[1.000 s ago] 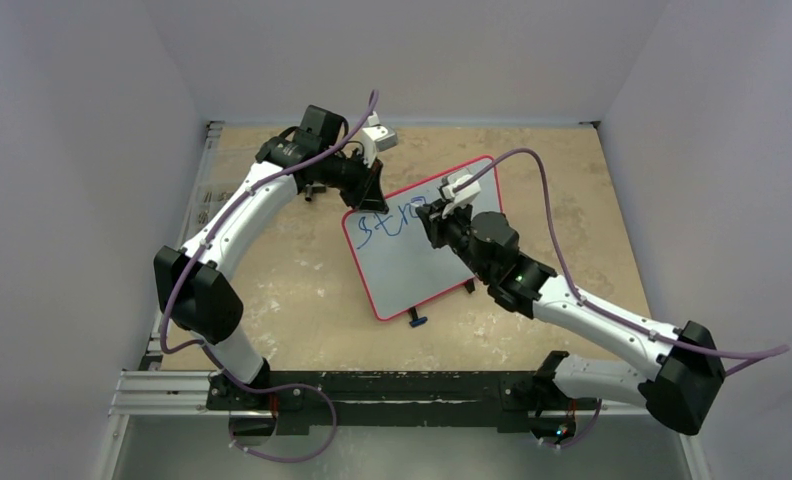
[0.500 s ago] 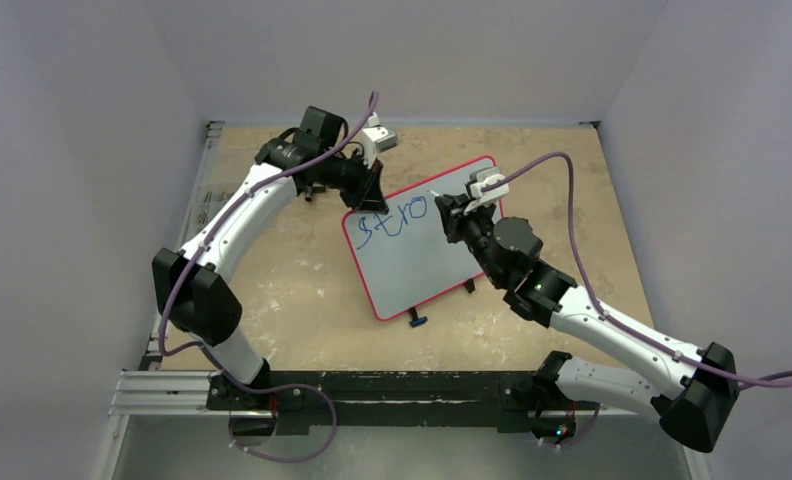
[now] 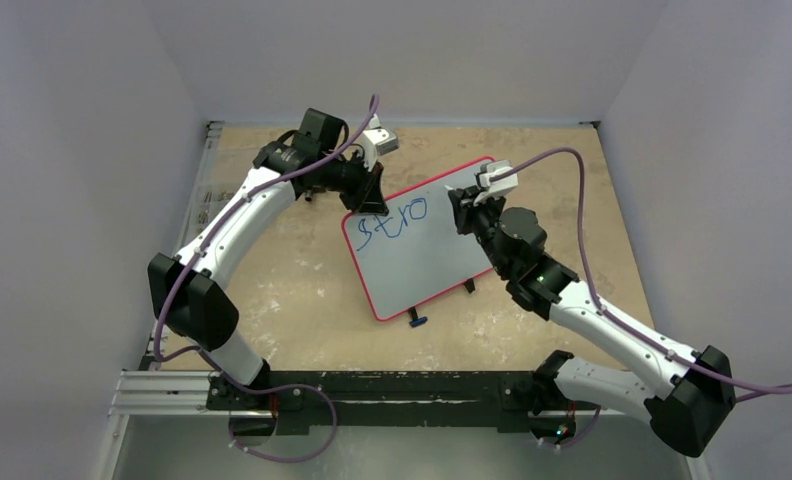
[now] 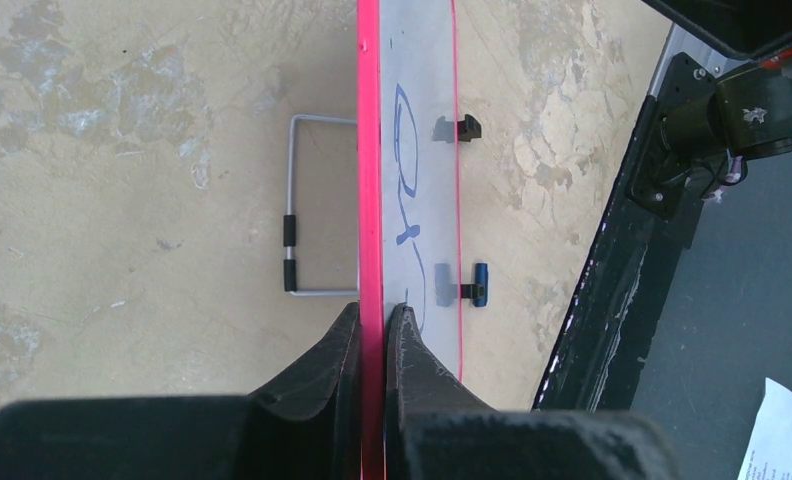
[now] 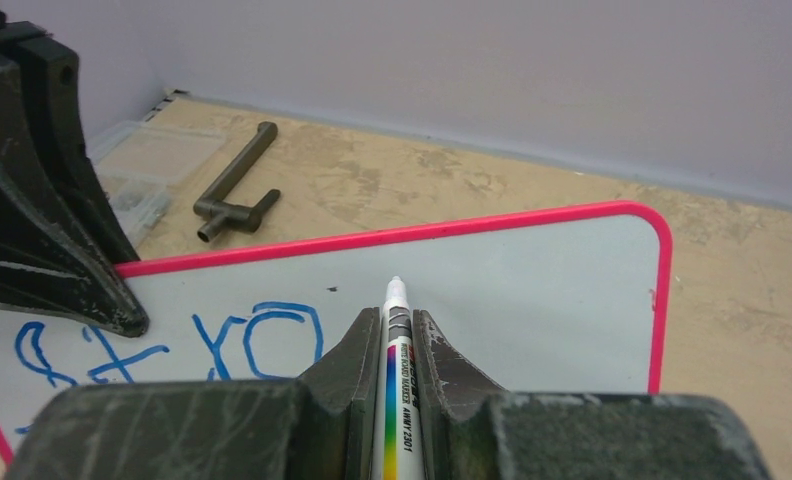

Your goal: Write a sentence on the whiteboard

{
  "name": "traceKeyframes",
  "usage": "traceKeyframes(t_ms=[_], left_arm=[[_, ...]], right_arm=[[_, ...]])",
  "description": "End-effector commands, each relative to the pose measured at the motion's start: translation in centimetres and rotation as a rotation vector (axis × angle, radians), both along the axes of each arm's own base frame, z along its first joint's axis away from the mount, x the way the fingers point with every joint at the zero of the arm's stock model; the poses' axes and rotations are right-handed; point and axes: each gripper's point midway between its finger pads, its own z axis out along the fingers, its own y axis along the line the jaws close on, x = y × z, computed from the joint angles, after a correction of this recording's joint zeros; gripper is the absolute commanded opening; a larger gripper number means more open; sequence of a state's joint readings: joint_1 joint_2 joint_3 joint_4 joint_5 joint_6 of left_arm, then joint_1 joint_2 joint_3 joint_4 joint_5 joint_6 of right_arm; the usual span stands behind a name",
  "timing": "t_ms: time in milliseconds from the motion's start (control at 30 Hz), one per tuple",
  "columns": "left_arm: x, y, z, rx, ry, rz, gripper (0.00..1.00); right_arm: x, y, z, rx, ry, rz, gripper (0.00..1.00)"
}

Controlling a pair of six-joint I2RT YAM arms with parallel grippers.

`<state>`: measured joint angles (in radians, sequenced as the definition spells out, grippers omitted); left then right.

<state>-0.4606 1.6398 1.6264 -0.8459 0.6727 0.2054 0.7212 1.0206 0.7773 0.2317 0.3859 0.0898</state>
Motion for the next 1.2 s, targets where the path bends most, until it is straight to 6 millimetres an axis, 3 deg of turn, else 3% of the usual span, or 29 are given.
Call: traceKeyframes(t_ms=[0, 200, 633, 1167], left_arm=[[0.7, 1.9, -2.6, 0.158, -0.076, -0.012, 0.00], [0.8, 1.8, -2.8, 0.171, -0.066, -0.004, 0.00], [0.9, 1.7, -2.6, 0.165, -0.070, 0.008, 0.00], [0.6, 1.4, -2.3, 0.158, -0.078, 0.000, 0.00]], right_arm=[[-0.9, 1.6, 1.3, 0.036, -0.054, 0.108, 0.00], [-1.7, 2.3, 1.5, 0.056, -0.081, 0.169, 0.00], [-0.6, 2.9, 0.7, 0.042, -0.065, 0.156, 0.00], [-1.4, 1.9, -4.4, 0.011, 0.044, 0.129, 0.00]])
